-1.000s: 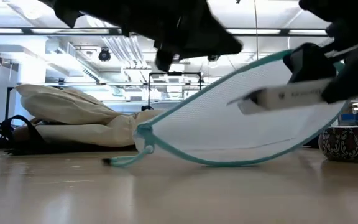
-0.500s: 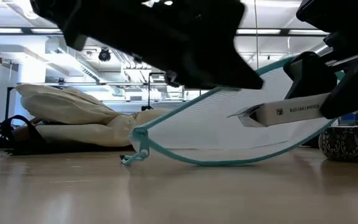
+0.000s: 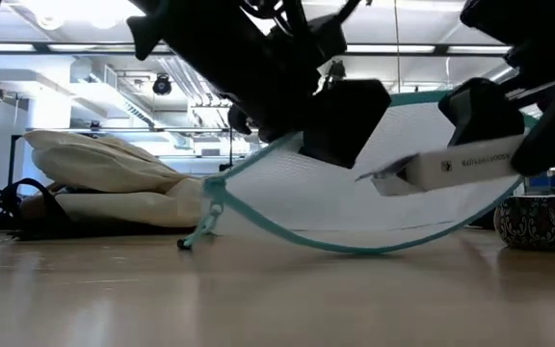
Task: Unpack backpack
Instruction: Remove the blue deck of cards from the green zip bag
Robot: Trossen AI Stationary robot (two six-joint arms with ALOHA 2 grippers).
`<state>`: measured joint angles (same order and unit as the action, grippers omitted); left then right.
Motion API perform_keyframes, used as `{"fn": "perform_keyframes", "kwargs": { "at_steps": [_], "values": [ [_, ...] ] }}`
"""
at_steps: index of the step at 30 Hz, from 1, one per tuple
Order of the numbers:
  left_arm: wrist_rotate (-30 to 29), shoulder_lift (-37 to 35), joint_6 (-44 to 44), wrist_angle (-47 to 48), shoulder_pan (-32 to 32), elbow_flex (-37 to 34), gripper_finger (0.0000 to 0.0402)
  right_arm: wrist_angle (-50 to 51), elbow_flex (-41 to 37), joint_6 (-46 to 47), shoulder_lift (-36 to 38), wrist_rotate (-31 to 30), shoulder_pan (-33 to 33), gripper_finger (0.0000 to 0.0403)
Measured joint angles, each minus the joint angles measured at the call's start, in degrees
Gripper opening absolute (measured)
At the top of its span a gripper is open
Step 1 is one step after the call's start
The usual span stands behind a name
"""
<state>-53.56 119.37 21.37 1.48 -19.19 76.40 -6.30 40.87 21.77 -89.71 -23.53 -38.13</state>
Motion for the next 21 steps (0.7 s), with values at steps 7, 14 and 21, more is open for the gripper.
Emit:
{"fn": "perform_keyframes", "kwargs": {
  "at_steps": [7, 14, 21],
  "values": [
    [-3.7, -0.24, 5.69, 3.69, 1.26, 1.12, 0.0002, -0.02, 4.71, -5.5, 0.02, 2.85, -3.99, 0.0289],
    [-4.12, -1.11, 27.67, 35.22, 1.0, 10.74, 0.0, 3.16, 6.51, -5.92, 1.28, 4.1, -8.64, 0.0289],
    [3.77, -1.44, 51.14, 69.23, -3.56, 24.7, 0.0, 25.29, 6.12, 9.81, 3.1, -8.34, -10.32, 0.0289]
  ]
}}
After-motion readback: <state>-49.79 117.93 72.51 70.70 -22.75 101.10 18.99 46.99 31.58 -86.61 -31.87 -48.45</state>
